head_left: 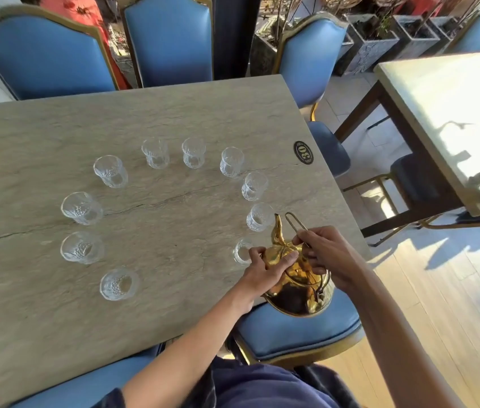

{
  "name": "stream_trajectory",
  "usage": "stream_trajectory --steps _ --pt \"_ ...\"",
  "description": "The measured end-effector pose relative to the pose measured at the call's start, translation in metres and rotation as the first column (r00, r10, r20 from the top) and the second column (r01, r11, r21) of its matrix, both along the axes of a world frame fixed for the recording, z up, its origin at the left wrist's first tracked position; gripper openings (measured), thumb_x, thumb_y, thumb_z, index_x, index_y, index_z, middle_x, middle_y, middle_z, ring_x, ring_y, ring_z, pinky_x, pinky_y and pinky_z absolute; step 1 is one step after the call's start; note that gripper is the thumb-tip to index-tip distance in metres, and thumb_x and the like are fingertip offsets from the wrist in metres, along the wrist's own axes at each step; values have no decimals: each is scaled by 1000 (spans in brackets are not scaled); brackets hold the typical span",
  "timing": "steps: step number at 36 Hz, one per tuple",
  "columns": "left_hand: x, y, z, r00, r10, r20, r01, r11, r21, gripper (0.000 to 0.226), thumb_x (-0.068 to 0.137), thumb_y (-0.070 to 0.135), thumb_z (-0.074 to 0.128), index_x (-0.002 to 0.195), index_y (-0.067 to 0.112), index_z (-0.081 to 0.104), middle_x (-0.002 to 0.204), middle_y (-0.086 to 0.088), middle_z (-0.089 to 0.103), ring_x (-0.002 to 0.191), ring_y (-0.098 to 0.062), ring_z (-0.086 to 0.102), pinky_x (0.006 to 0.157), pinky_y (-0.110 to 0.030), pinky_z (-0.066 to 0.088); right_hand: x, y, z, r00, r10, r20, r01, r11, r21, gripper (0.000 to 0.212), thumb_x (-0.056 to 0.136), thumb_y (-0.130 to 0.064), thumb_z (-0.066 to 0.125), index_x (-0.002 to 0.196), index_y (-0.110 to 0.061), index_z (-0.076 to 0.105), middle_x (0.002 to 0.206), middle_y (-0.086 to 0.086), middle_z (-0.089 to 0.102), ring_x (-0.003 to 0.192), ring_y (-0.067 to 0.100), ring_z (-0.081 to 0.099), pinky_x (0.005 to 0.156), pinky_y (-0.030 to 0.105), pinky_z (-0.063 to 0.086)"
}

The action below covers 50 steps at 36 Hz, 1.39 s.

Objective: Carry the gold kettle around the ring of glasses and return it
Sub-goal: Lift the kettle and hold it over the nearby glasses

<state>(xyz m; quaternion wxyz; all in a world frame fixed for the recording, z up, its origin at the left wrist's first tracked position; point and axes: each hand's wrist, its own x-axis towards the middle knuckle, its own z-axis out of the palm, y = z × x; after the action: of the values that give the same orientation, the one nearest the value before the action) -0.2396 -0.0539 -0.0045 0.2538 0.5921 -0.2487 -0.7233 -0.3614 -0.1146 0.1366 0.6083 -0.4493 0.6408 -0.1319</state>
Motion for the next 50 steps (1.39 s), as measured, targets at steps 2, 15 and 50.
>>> stream_trajectory --steps 2,15,50 --pt "-4 -5 -2 999 20 -27 -20 1000 7 106 63 90 77 136 33 26 117 1 69 103 -16 68 90 -31 53 -3 -9 -6 1000 22 4 -22 1000 14 26 102 -15 50 90 4 64 53 -2 34 42 10 31 38 21 24" --pt "-24 -26 -27 993 100 -61 -93 990 108 95 71 83 78 134 34 26 131 -4 65 118 -19 67 108 -42 56 -10 -53 -36 992 121 -39 -117 989 92 30 102 -15 52 93 9 67 49 -3 42 42 12 36 36 20 29" --pt "-50 -14 -38 989 141 -36 -136 984 117 99 58 92 76 126 35 32 127 -5 68 119 -21 68 110 -48 54 -34 -47 -43 985 171 -22 -169 983 64 32 101 -17 53 87 9 65 53 1 38 44 13 33 36 21 26"
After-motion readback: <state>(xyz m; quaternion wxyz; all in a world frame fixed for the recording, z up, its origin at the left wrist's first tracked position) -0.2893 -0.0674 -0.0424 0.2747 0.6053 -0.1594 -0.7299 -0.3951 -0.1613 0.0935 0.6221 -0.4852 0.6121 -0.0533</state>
